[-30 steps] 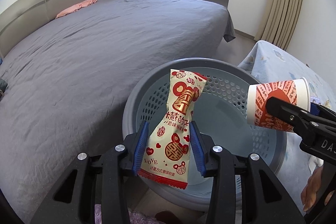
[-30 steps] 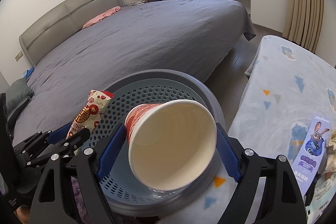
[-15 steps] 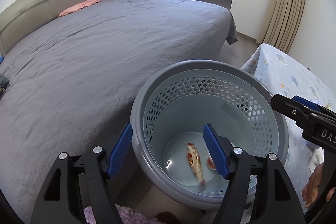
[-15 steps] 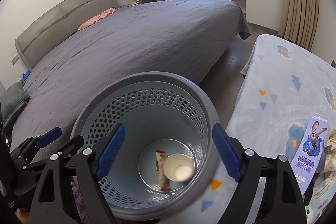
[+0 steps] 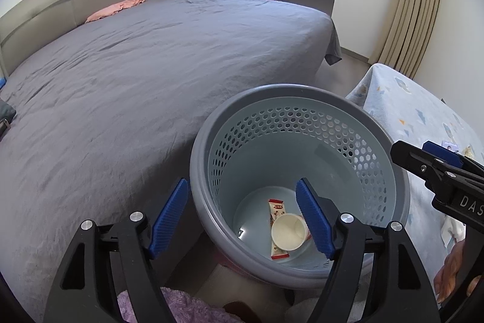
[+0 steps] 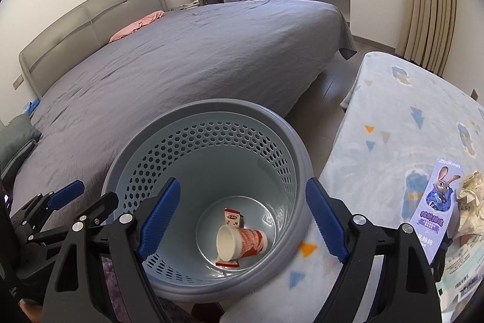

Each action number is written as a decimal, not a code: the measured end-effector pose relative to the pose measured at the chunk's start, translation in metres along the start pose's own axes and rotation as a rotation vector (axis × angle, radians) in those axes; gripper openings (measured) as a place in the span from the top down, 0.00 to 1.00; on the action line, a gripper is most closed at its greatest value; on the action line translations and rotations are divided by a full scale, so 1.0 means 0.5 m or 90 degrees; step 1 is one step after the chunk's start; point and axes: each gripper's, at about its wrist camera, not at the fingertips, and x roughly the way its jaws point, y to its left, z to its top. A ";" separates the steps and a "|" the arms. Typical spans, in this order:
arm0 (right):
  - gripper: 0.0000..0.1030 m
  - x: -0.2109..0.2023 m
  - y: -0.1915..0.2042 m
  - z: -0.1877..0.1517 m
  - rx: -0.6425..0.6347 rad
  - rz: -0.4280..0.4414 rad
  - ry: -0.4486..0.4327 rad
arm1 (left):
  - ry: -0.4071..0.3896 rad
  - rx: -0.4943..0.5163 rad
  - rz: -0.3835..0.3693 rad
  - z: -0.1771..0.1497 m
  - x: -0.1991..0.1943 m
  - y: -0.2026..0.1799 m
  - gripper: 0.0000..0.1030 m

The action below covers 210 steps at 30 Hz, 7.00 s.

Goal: Collect trash
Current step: 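Move both tools from the basket back to the trash on the bed, then grasp the blue playing-card box with the right tool, then grasp the white tissue with the left tool while the right tool holds the card box, then carry tissue and card box over the gray basket and open both tools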

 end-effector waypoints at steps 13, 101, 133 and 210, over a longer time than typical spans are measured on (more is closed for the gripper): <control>0.21 -0.072 -0.027 -0.043 0.030 -0.010 0.001 | -0.017 0.006 -0.004 -0.014 -0.059 -0.023 0.26; 0.16 -0.192 -0.514 -0.259 0.167 -0.203 0.103 | 0.043 0.194 -0.130 -0.090 -0.105 -0.478 0.17; 0.19 -0.290 -0.509 -0.287 0.211 -0.230 0.012 | 0.078 0.210 -0.162 -0.138 -0.107 -0.534 0.17; 0.19 -0.381 -0.440 -0.304 0.231 -0.225 -0.053 | 0.046 0.236 -0.153 -0.127 -0.143 -0.440 0.69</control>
